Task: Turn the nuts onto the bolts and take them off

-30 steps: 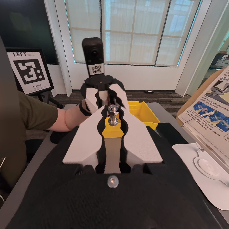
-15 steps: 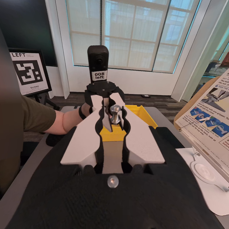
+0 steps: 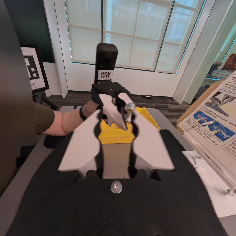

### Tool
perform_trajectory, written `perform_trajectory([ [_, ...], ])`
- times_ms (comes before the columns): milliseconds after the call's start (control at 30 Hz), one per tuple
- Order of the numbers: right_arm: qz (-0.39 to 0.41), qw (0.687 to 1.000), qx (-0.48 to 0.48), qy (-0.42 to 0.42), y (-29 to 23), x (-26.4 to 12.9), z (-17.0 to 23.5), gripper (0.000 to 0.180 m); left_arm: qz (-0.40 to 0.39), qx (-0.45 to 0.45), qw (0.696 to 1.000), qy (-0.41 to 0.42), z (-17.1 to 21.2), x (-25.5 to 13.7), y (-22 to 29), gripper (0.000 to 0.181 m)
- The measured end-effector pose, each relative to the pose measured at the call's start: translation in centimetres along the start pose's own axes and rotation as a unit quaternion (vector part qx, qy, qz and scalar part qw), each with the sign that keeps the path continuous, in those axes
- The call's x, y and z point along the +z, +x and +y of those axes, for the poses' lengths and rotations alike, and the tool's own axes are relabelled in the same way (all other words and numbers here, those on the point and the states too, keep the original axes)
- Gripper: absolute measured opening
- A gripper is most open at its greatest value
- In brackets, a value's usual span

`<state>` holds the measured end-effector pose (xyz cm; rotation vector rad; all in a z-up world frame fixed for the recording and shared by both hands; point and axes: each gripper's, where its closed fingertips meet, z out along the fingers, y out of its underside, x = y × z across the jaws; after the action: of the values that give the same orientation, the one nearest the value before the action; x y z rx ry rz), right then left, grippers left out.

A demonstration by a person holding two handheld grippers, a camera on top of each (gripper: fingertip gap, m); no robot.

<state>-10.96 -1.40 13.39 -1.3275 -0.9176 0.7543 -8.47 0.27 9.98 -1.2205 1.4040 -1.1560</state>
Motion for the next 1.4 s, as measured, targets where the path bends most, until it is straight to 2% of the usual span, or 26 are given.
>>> perform_trajectory([
  [33, -0.033, 0.999, -0.019, -0.002, -1.1, -0.3, -0.1, 0.001, -0.011, -0.007, 1.0, 0.001, 0.0, -0.2, -0.5, 0.016],
  [133, -0.04, 0.999, 0.003, 0.024, -1.3, -0.6, -1.0, 0.001, -0.007, -0.023, 1.0, 0.017, -0.5, -0.6, -0.9, 0.016],
  [200, -0.002, 1.0, 0.019, 0.017, 0.3, -0.4, -0.4, 0.017, -0.002, -0.016, 1.0, 0.019, -0.6, -0.5, -0.4, 0.016],
  [267, 0.016, 0.999, 0.035, 0.016, 1.4, 0.0, 0.2, 0.021, 0.004, 0.004, 1.0, 0.016, -0.7, -0.3, 0.3, 0.016],
  [333, -0.001, 0.998, 0.058, 0.018, 1.2, 0.6, 0.7, 0.025, 0.01, 0.011, 1.0, 0.012, -0.6, -0.1, 0.9, 0.016],
  [400, -0.02, 0.998, 0.063, 0.02, 0.7, 0.9, 0.9, 0.008, 0.027, 0.018, 0.999, 0.009, -0.5, 0.1, 1.6, 0.016],
  [467, -0.013, 0.998, 0.055, 0.026, 0.9, 0.6, 0.6, 0.007, 0.032, 0.022, 0.999, 0.012, -0.5, 0.2, 1.8, 0.018],
  [567, 0.022, 0.999, 0.037, 0.025, 2.2, -1.3, -0.4, 0.007, 0.027, 0.015, 0.999, 0.021, -1.1, 0.0, 1.9, 0.049],
  [633, 0.095, 0.995, 0.026, -0.031, 5.0, -4.4, 0.0, 0.007, 0.014, 0.015, 0.999, 0.028, -1.5, -0.4, 1.5, 0.05],
  [667, 0.146, 0.983, 0.027, -0.105, 6.8, -6.8, 1.8, 0.007, 0.014, 0.015, 0.999, 0.031, -1.7, -0.7, 1.5, 0.047],
  [700, 0.209, 0.958, 0.029, -0.195, 8.9, -9.9, 4.3, 0.007, 0.018, 0.015, 0.999, 0.03, -1.8, -0.9, 1.6, 0.044],
  [767, 0.344, 0.867, 0.058, -0.355, 12.9, -17.7, 9.9, 0.008, 0.019, 0.016, 0.999, 0.022, -1.7, -1.0, 1.7, 0.037],
  [800, 0.376, 0.818, 0.113, -0.421, 13.6, -21.2, 13.0, 0.007, 0.019, 0.018, 1.0, 0.016, -1.5, -0.9, 1.7, 0.037],
  [867, 0.383, 0.734, 0.239, -0.507, 13.4, -25.9, 18.9, 0.007, 0.02, 0.019, 1.0, -0.001, -0.8, -0.5, 1.7, 0.037],
  [967, 0.316, 0.663, 0.371, -0.568, 11.1, -28.0, 25.4, 0.007, 0.023, 0.016, 0.999, -0.022, 0.2, 0.3, 1.7, 0.037],
  [1033, 0.289, 0.621, 0.407, -0.604, 9.6, -29.0, 27.7, 0.007, 0.024, 0.013, 0.999, -0.032, 0.7, 0.6, 1.7, 0.038],
  [1100, 0.262, 0.6, 0.435, -0.619, 8.1, -29.1, 29.0, 0.007, 0.026, 0.012, 0.999, -0.04, 1.1, 0.9, 1.7, 0.038],
  [1167, 0.236, 0.594, 0.442, -0.629, 7.4, -29.0, 29.7, 0.007, 0.026, 0.011, 0.999, -0.044, 1.4, 1.1, 1.5, 0.038],
  [1233, 0.247, 0.587, 0.422, -0.646, 8.0, -29.5, 30.4, 0.008, 0.025, 0.007, 0.999, -0.047, 1.6, 1.2, 1.3, 0.038],
  [1400, 0.25, 0.597, 0.403, -0.647, 8.7, -29.9, 29.9, 0.016, 0.016, 0.006, 0.999, -0.042, 1.3, 1.0, 1.0, 0.042],
])
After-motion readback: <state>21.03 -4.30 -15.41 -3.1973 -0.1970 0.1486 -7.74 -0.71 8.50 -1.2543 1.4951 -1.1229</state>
